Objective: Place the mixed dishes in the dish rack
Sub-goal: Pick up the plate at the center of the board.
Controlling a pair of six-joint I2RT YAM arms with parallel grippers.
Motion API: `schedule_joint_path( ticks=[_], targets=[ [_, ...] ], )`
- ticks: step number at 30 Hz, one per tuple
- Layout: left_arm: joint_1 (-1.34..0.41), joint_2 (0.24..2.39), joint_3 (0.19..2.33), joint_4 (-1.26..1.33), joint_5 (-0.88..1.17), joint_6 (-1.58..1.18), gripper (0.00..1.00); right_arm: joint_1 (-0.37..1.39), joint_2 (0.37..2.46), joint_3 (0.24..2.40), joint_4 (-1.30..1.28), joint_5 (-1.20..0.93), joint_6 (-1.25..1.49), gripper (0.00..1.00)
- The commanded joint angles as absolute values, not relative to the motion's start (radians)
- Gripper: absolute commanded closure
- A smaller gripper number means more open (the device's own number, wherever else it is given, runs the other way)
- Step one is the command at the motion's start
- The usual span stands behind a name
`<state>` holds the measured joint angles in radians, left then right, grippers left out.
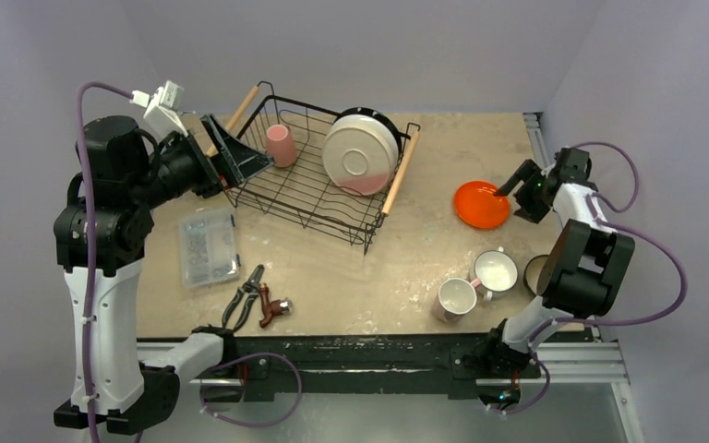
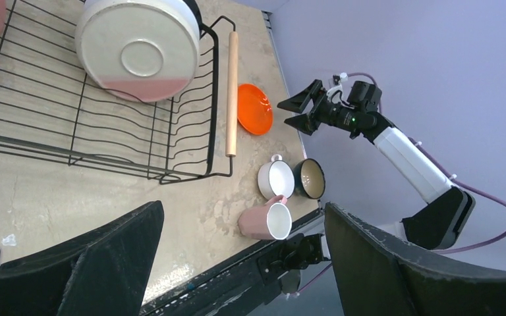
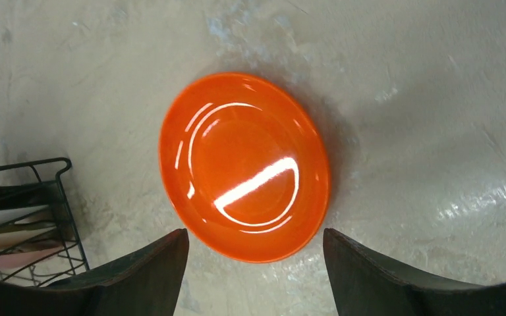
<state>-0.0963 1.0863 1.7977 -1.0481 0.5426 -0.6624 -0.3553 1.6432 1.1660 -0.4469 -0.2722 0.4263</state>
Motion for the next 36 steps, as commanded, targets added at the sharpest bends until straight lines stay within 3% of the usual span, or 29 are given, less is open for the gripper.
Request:
schedule_joint_path(
  ticks=[1, 11, 19, 23, 32, 36],
  targets=[
    [-0.091, 1.06, 1.78, -0.983, 0.543, -0.682, 0.09, -0.432, 1.692, 1.15, -0.394, -0.473, 0.386, 0.29],
    [-0.091, 1.071, 1.802, -0.991, 0.538, -0.68, 0.1, -0.445, 1.788, 1.11, -0.344, -0.423, 0.359, 0.32],
    [-0.091, 1.084, 1.81, -0.994, 0.533, -0.694, 0.1, -0.446, 1.853, 1.063, -0.218, -0.481, 0.433, 0.44],
    [-0.092, 1.096, 1.817, -0.99, 0.535, -0.704, 0.1, -0.446, 1.889, 1.053, -0.179, -0.471, 0.454, 0.58],
    [-0.092, 1.125, 1.838, -0.996, 0.538, -0.711, 0.11, -0.445, 1.929, 1.049, -0.13, -0.515, 0.47, 1.0],
    [-0.092, 1.139, 1.849, -0.997, 0.54, -0.706, 0.11, -0.446, 1.914, 1.074, -0.15, -0.558, 0.482, 1.0]
  ],
)
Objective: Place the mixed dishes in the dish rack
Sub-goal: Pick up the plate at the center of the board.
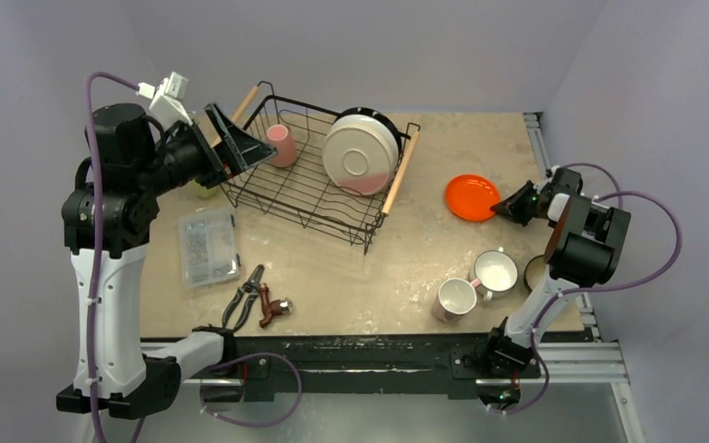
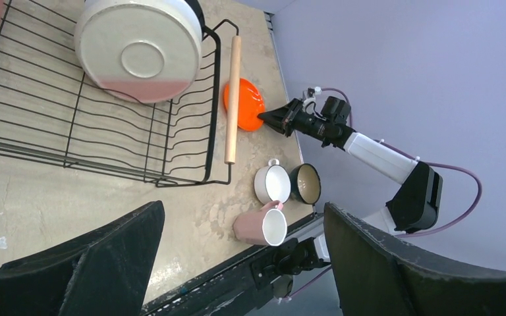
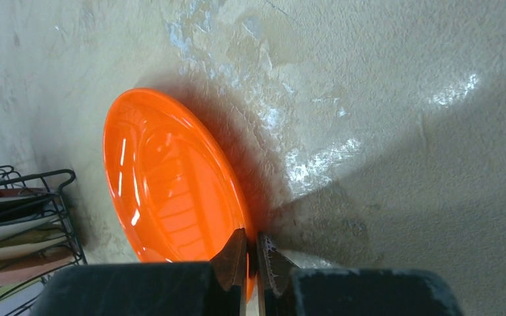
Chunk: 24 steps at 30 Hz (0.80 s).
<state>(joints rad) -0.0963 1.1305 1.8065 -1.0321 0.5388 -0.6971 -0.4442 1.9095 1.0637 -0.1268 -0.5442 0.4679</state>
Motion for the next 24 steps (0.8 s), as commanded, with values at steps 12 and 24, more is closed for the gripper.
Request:
schedule_joint_path(
  ticks=[12, 24],
  targets=[
    [-0.092, 1.169, 1.861, -0.999, 0.553, -0.689, 0.11, -0.446, 1.741, 1.233, -0.139, -0.636, 0.664, 1.0],
    [-0.092, 1.184, 1.864, -1.013, 0.546, -0.686, 0.12, -0.4, 1.696, 1.47, -0.039, -0.726, 0.918, 1.0]
  ],
)
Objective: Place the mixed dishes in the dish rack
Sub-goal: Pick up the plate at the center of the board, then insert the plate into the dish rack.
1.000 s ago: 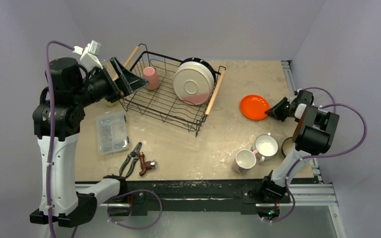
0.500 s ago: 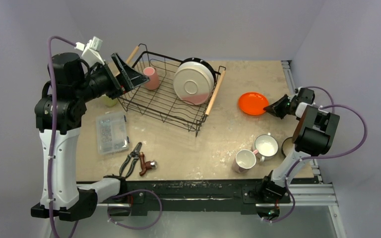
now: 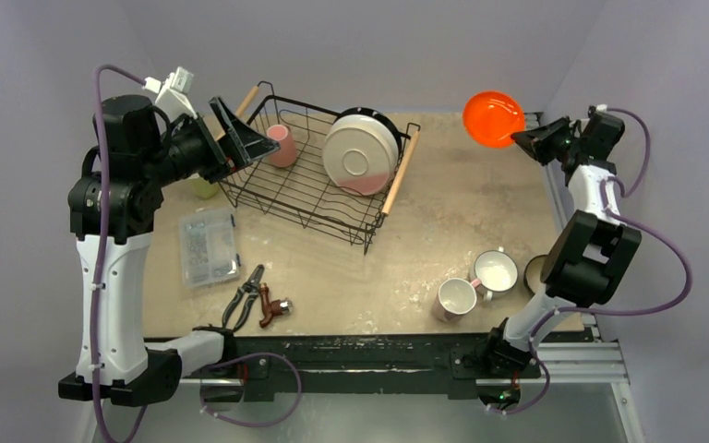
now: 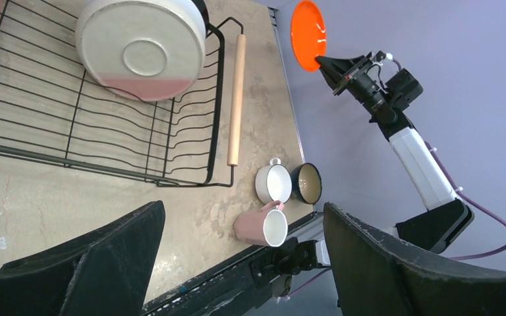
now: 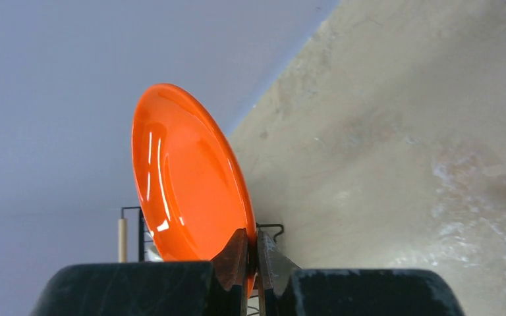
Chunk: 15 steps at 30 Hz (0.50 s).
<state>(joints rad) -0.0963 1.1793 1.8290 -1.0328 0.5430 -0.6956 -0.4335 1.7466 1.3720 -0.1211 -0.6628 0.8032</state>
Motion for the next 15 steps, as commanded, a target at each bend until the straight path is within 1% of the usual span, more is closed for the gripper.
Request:
schedule_joint_path(
  ticks=[1, 8, 15],
  targets=[
    [-0.092, 1.185, 1.862, -1.014, 0.547, -0.688, 0.12, -0.383, 1.696, 1.498, -0.037, -0.734, 0.932, 1.0],
    [-0.092, 1.193, 1.841, -1.007, 0.555, -0.711, 0.13, -0.168, 1.717, 1.669, -0.037, -0.753, 0.998, 1.0],
    [-0.092, 1.188, 1.802, -0.984, 0.552, -0.746, 0.13, 0.102, 1.752, 1.736, -0.043, -0.787, 1.012, 1.0]
  ],
)
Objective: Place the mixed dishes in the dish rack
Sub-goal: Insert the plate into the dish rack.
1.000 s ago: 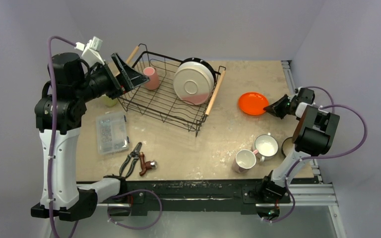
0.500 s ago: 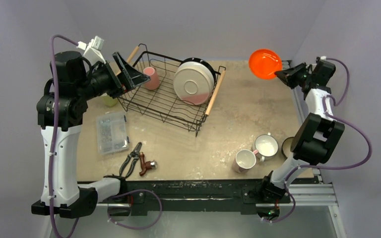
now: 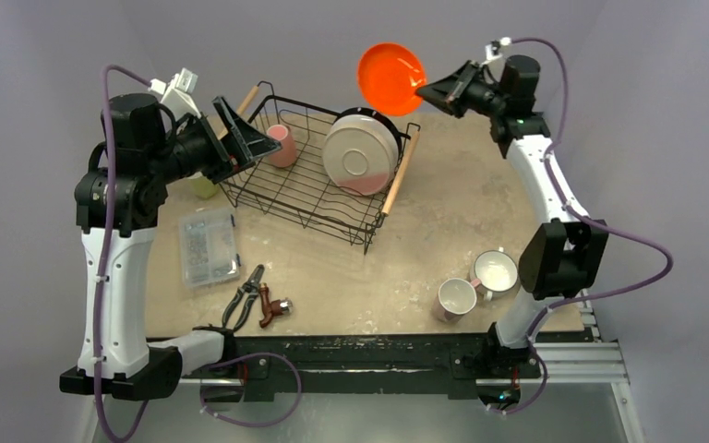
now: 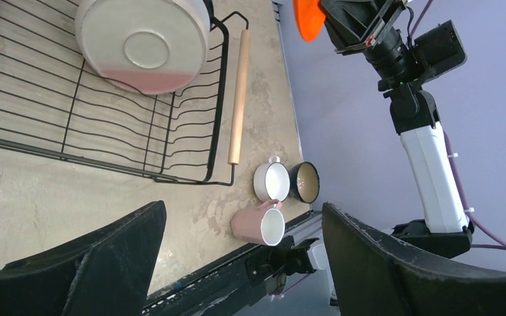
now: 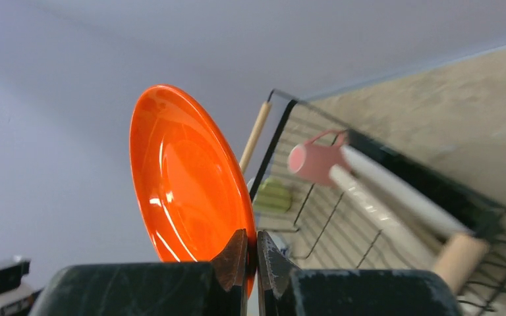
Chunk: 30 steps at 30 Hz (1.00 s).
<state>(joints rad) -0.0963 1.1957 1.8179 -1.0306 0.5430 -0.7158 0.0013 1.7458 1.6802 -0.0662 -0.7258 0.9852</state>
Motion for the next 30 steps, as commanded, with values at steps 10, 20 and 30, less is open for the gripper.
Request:
schedule_joint_path(
  ticks=[10, 20, 30],
  targets=[
    [-0.092, 1.174, 1.746, -0.973, 0.53, -0.786, 0.12, 0.264, 1.793, 1.814, -0.252, -0.813, 0.865, 1.0],
    [-0.092, 1.19, 1.703, -0.95, 0.535, -0.846, 0.12, 0.389, 1.803, 1.823, -0.306, -0.839, 0.821, 1.0],
    [-0.092, 1.258, 1.676, -0.965, 0.548, -0.899, 0.34, 0.46, 1.841, 1.912, -0.363, -0.866, 0.791, 1.0]
  ],
)
